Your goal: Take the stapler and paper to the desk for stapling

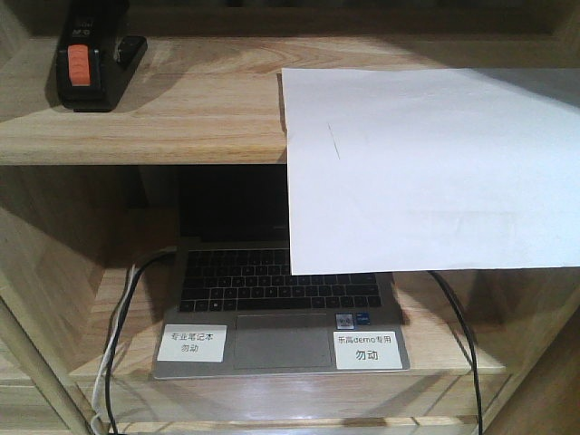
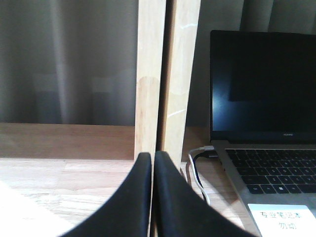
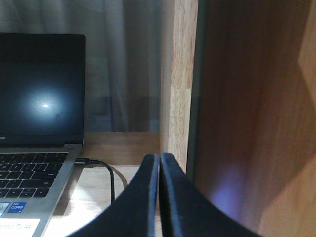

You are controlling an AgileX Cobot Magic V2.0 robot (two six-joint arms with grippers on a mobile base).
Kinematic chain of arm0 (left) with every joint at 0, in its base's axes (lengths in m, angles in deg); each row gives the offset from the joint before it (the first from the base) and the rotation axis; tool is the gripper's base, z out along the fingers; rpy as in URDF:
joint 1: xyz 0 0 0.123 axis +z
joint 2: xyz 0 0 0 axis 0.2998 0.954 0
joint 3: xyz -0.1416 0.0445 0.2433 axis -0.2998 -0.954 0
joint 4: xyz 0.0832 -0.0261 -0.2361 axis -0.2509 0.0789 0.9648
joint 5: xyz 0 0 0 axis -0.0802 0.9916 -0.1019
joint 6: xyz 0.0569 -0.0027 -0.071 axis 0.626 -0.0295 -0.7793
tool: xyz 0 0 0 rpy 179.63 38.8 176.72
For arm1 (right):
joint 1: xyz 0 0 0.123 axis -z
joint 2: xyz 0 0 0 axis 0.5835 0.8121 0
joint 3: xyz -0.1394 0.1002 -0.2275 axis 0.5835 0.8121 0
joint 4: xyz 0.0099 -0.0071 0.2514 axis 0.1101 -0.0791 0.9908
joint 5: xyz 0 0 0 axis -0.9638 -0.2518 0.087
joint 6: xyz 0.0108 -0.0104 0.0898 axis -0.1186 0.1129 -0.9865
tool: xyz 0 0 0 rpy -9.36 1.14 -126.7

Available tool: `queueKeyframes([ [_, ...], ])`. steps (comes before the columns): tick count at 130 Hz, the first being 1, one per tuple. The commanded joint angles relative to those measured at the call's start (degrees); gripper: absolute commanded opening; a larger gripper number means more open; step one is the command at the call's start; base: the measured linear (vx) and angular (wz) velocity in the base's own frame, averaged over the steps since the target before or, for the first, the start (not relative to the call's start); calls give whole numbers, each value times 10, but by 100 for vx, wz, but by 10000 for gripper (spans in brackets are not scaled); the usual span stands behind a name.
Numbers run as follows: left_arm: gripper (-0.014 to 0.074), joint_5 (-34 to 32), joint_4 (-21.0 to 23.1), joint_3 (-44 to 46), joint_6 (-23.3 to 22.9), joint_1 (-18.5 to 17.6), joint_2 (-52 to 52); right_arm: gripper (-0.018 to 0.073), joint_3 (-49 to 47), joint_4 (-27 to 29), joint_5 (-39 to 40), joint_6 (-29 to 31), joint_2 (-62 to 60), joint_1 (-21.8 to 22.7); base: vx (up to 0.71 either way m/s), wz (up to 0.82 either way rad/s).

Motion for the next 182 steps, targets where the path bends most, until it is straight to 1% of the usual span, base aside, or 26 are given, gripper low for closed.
queueKeyframes([
  [1,-6,-46,5,-5,-6,-1,-9,-6,3,-4,41,3,-6,4,0,0],
  [156,-6,-47,5,-5,-6,-1,-9,-6,3,-4,48,3,-6,4,0,0],
  [182,-6,-83,5,-5,-6,-1,-9,-6,3,-4,61,3,-6,4,0,0],
])
